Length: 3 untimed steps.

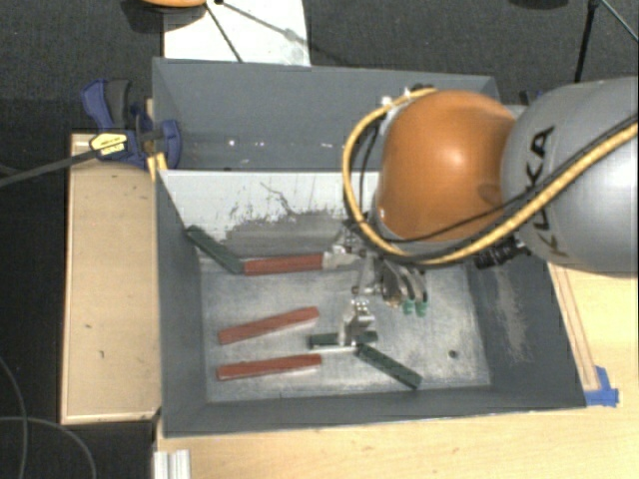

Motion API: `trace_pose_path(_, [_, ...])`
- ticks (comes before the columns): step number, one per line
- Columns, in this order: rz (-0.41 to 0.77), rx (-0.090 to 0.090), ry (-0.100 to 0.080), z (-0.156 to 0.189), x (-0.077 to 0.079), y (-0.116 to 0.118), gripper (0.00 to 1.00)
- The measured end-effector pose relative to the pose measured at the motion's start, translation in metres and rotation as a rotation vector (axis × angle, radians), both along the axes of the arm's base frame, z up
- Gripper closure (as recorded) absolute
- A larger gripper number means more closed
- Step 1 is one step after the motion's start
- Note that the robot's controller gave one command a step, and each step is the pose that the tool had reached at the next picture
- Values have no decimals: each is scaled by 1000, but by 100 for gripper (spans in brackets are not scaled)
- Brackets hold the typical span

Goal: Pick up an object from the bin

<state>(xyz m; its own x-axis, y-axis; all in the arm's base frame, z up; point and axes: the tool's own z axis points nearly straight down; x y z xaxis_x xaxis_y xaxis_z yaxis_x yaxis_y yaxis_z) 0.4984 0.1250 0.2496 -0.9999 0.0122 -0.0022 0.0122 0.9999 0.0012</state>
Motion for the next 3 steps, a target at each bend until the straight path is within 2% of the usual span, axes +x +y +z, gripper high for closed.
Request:
trace_pose_path(1, [-1,0,0,0,0,0,0])
trace_pose_path(2, [-14,2,-9,-43,18,0,0])
trace_pose_path(3, [25,0,-4,-112,17,-4,0])
